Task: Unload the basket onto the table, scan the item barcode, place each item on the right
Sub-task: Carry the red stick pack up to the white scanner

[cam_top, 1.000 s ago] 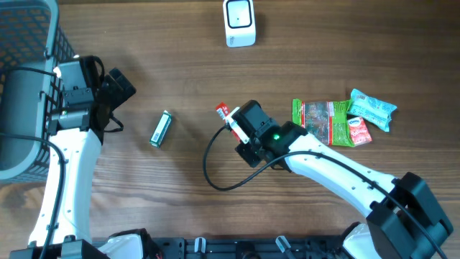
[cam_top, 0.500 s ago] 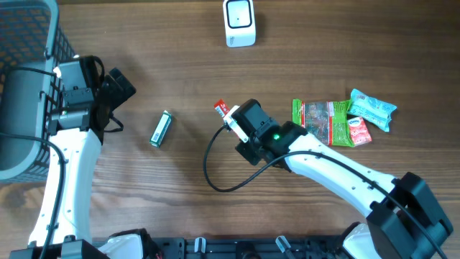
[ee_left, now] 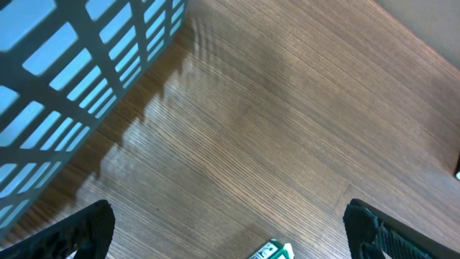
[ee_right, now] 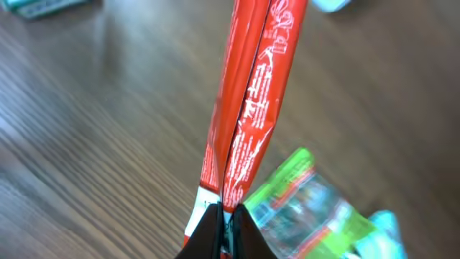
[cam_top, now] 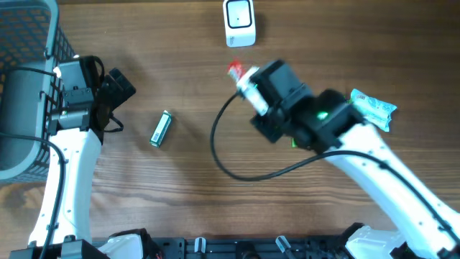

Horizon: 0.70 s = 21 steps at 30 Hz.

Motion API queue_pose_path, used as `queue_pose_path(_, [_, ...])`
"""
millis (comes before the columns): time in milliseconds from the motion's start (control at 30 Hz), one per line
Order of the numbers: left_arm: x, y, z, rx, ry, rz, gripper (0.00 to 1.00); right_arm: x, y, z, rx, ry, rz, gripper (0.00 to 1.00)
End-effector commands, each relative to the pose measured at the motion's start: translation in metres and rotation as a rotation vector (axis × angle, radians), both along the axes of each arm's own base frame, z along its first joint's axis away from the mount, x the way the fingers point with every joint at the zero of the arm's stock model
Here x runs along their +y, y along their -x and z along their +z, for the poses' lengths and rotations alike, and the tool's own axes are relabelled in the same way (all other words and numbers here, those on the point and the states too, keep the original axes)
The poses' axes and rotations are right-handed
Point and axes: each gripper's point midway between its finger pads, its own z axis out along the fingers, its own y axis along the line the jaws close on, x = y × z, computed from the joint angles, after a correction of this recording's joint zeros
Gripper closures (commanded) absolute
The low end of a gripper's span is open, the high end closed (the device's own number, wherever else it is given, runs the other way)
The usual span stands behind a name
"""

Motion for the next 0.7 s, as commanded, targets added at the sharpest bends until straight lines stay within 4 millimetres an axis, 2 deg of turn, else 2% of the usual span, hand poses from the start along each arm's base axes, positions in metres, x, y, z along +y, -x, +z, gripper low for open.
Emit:
queue_pose_path(0, [0.004,-0.001,0.001,-0.001,-0.013,0.007,0.00,-0.010,-0.020,0.068,-0.125,-0.055,-0.048,0.96])
queue_pose_path(100, [0.004,-0.001,0.001,-0.001,-0.013,0.007,0.00,-0.006,-0.034,0.094,-0.195,-0.055,-0.030,0.96])
queue_pose_path(167, [0.004,-0.001,0.001,-0.001,-0.013,0.007,0.00,-0.008,-0.047,0.095,-0.232,0.003,-0.032,0.96])
queue_pose_path(233, [0.004,-0.001,0.001,0.000,-0.012,0.007,0.00,-0.009,-0.065,0.086,-0.261,0.083,-0.036,0.96])
queue_pose_path(467, [0.004,-0.001,0.001,-0.001,-0.013,0.007,0.00,-0.007,-0.145,0.031,-0.360,0.422,-0.080,0.96])
queue_pose_path(500, [0.004,-0.001,0.001,-0.001,-0.013,0.007,0.00,-0.005,-0.159,0.019,-0.373,0.460,-0.092,0.96])
queue_pose_path(567, [0.004,-0.001,0.001,-0.001,-0.013,0.007,0.00,0.005,-0.183,-0.021,-0.357,0.583,-0.018,0.96])
queue_pose_path(667, [0.004,-0.001,0.001,-0.001,-0.013,0.007,0.00,0.009,-0.215,-0.061,-0.383,0.736,0.017,0.96])
